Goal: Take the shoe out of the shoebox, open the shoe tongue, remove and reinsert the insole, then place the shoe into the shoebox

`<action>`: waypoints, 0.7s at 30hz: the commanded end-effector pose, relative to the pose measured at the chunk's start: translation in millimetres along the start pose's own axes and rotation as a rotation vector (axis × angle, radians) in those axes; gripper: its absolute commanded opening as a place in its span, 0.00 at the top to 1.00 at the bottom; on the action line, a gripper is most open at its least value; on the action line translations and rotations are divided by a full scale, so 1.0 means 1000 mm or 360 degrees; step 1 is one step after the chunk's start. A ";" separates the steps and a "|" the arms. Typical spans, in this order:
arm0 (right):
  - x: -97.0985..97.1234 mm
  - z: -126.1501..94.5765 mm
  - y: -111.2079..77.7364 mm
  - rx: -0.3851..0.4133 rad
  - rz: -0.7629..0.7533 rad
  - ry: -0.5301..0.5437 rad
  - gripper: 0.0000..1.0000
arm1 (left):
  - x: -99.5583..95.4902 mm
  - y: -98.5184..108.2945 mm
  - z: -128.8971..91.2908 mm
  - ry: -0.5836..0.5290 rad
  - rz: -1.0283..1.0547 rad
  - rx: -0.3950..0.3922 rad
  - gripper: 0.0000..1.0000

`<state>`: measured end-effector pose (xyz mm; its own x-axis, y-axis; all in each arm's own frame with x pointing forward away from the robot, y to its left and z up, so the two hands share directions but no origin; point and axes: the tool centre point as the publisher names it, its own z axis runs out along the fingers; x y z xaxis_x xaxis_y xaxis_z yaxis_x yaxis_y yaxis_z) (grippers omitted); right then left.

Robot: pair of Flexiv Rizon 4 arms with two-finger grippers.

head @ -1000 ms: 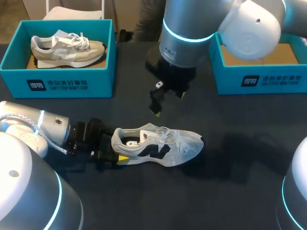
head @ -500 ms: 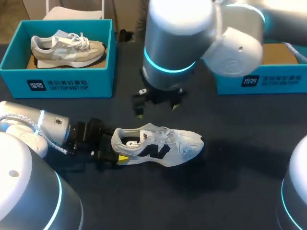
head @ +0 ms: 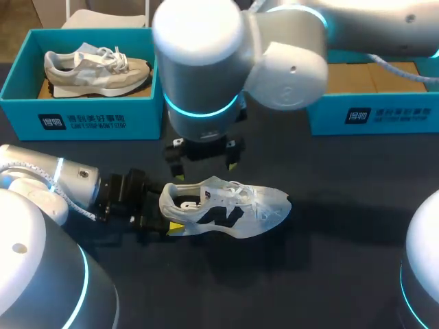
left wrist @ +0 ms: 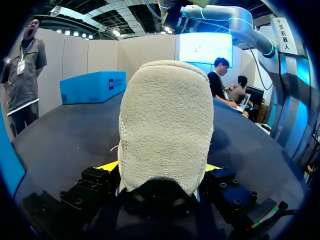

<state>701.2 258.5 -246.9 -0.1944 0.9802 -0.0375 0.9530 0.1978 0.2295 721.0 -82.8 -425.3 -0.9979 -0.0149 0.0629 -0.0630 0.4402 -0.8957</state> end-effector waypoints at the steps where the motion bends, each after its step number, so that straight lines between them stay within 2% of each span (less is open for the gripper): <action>1: 0.019 0.023 0.002 0.0031 0.0032 -0.0072 0.00 | -0.002 0.003 0.000 0.0002 0.0000 -0.0006 1.00; 10: 0.032 0.047 -0.002 0.0067 0.0120 -0.0016 0.00 | -0.002 0.003 0.000 0.0002 0.0000 -0.0006 1.00; 21: 0.032 0.046 -0.004 0.0039 0.0205 -0.0036 0.00 | -0.002 0.003 0.000 0.0002 0.0000 -0.0006 1.00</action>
<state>708.4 287.3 -293.8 -0.0949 0.9951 -0.0282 0.9760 0.0986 0.1943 721.0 -82.8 -425.2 -0.9979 -0.0148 0.0629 -0.0630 0.4402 -0.8957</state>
